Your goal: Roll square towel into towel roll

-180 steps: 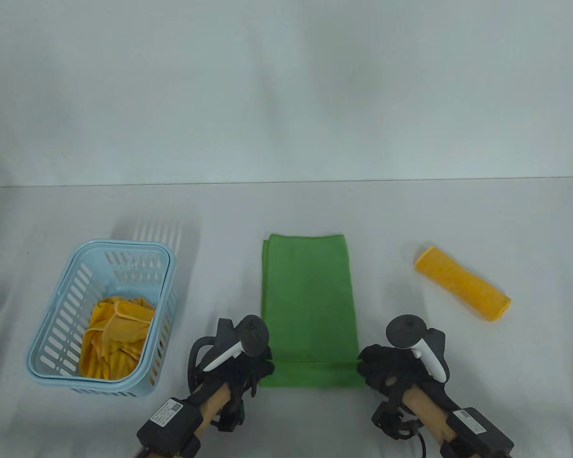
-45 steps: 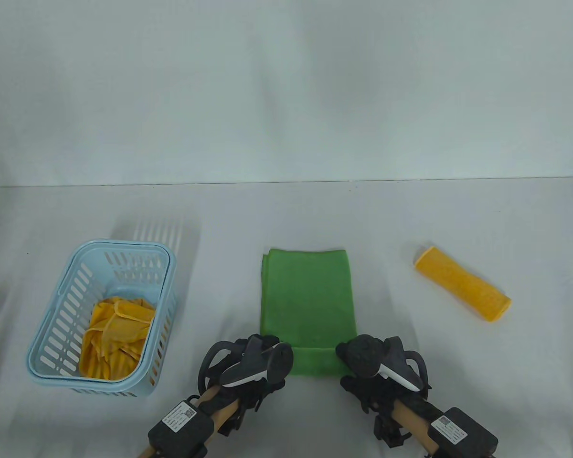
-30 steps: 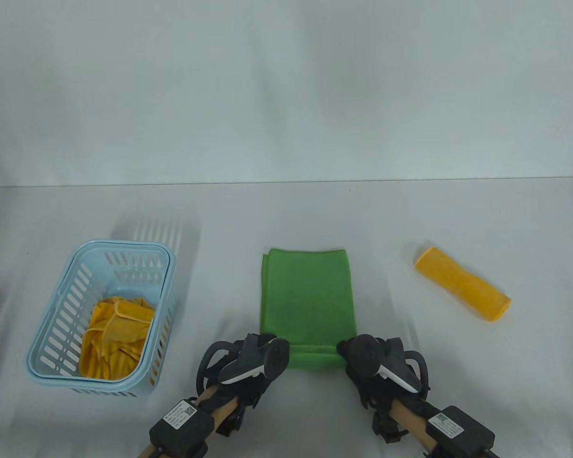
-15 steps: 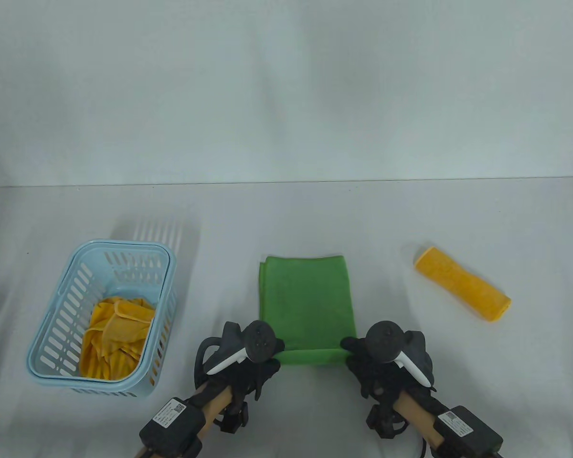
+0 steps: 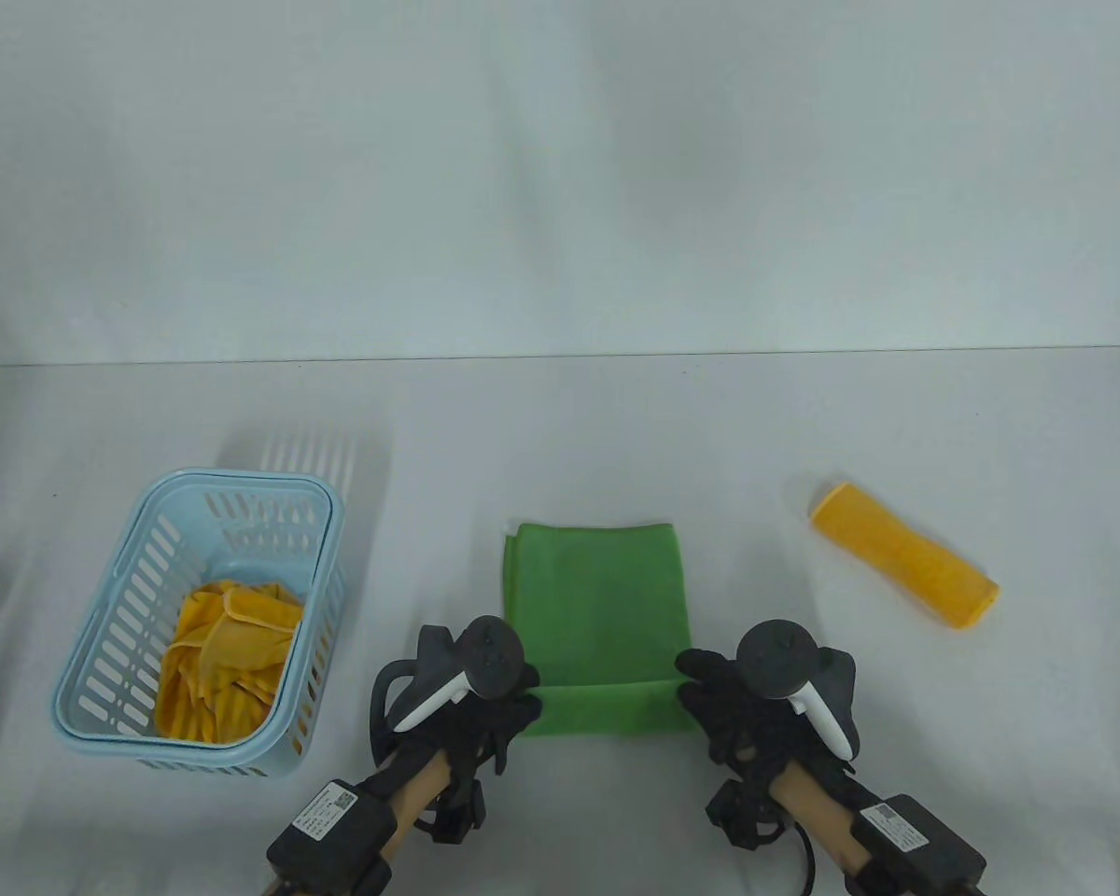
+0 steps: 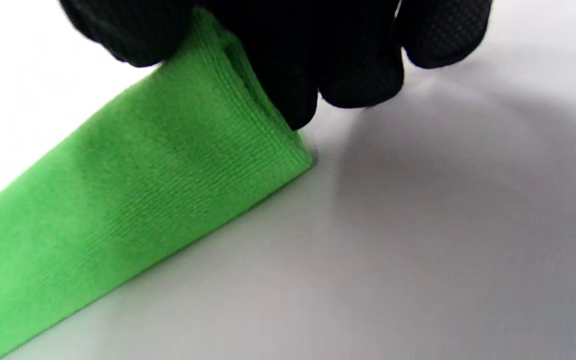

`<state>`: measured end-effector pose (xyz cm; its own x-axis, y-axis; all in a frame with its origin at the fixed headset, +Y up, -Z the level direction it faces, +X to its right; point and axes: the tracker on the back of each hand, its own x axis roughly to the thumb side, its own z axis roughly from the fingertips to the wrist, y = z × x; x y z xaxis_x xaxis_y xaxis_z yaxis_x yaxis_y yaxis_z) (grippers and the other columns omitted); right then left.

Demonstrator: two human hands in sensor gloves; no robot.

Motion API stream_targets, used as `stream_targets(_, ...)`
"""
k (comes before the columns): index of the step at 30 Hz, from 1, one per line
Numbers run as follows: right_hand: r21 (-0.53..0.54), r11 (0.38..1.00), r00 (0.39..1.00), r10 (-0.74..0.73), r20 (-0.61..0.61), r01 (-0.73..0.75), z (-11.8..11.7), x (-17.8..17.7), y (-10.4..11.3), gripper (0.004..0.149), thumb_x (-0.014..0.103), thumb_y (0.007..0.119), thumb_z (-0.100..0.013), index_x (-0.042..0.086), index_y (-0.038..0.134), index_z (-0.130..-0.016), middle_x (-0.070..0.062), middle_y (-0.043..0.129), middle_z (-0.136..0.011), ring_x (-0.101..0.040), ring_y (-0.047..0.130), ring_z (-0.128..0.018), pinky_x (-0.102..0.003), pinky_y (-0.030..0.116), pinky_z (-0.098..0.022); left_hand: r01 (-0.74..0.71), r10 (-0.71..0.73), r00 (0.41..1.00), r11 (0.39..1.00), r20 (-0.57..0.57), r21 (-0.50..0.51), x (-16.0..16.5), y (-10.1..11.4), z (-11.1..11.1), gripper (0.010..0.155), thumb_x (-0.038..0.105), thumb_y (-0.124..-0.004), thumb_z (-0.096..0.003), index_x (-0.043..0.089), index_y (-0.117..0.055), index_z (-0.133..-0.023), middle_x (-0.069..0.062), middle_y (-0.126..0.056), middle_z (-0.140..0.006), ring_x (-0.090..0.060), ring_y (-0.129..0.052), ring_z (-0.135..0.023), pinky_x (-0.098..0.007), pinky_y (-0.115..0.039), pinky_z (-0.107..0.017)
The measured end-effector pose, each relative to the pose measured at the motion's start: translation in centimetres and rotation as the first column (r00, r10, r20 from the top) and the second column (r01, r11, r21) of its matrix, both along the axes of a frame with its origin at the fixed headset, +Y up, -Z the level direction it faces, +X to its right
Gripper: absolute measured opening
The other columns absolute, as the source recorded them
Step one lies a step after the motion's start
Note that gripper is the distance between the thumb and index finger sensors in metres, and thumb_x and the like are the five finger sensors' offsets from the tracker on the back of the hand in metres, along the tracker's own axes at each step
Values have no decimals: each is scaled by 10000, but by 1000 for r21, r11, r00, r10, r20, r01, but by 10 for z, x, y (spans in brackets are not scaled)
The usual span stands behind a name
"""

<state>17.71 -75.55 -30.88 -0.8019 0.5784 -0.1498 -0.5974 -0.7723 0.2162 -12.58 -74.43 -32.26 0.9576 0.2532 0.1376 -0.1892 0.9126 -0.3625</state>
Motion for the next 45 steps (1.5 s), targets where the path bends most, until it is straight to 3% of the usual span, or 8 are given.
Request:
stream_targets(12, 27, 999, 1000, -21, 23, 20, -1, 7, 7, 628, 507, 753, -331, 327, 624, -919, 15, 768, -925, -305, 742, -874, -543, 640, -632, 18, -9, 996, 994, -88, 104, -12, 5, -3, 702, 582, -726, -359, 333, -640, -1010, 68, -800, -988, -207, -910, -854, -492, -728, -685)
stream_targets(15, 63, 998, 999, -4, -33, 6, 1, 1, 13, 642, 493, 764, -330, 327, 600, -928, 11, 723, -954, -312, 695, -906, -555, 606, -652, 52, -43, 997, 987, -60, 155, -8, 11, 1, 719, 587, -741, -347, 338, -633, -1013, 63, -778, -1007, -216, -891, -875, -500, -721, -688)
stream_targets(18, 110, 990, 987, 98, -125, -84, 6, -10, 17, 647, 477, 785, -328, 340, 587, -929, 32, 665, -986, -303, 641, -942, -558, 572, -674, 73, -76, 997, 974, 8, 215, 0, 18, 7, 714, 581, -754, -340, 360, -632, -1008, 71, -753, -1018, -210, -869, -894, -500, -709, -699)
stream_targets(21, 143, 973, 957, 207, -201, -180, 10, -22, 16, 606, 438, 810, -331, 349, 625, -901, 55, 651, -985, -289, 618, -954, -555, 554, -686, 86, -122, 981, 970, 150, 230, 13, 20, 13, 675, 544, -766, -346, 395, -632, -990, 94, -688, -1034, -189, -803, -924, -487, -672, -725)
stream_targets(24, 161, 955, 930, 283, -233, -250, 13, -30, 13, 582, 405, 814, -339, 351, 640, -892, 72, 636, -998, -286, 603, -969, -557, 545, -695, 155, -209, 959, 952, 190, 266, 23, 16, 18, 662, 533, -772, -342, 394, -646, -977, 101, -697, -1025, -181, -808, -921, -483, -675, -727)
stream_targets(37, 119, 909, 861, 416, -293, -399, 2, -36, 0, 697, 460, 815, -324, 380, 522, -950, 116, 525, -1064, -298, 535, -1023, -572, 514, -713, 274, -306, 932, 945, 192, 178, 28, -10, 14, 798, 534, -786, -340, 383, -455, -1050, 93, -513, -1116, -183, -668, -1038, -462, -629, -775)
stream_targets(45, 93, 914, 867, 405, -291, -396, -7, -35, -8, 706, 427, 826, -330, 396, 486, -947, 124, 506, -1056, -288, 561, -1004, -563, 524, -709, 289, -310, 935, 948, 173, 133, 24, -18, 10, 785, 466, -762, -388, 401, -358, -1057, 112, -419, -1130, -155, -597, -1059, -421, -604, -797)
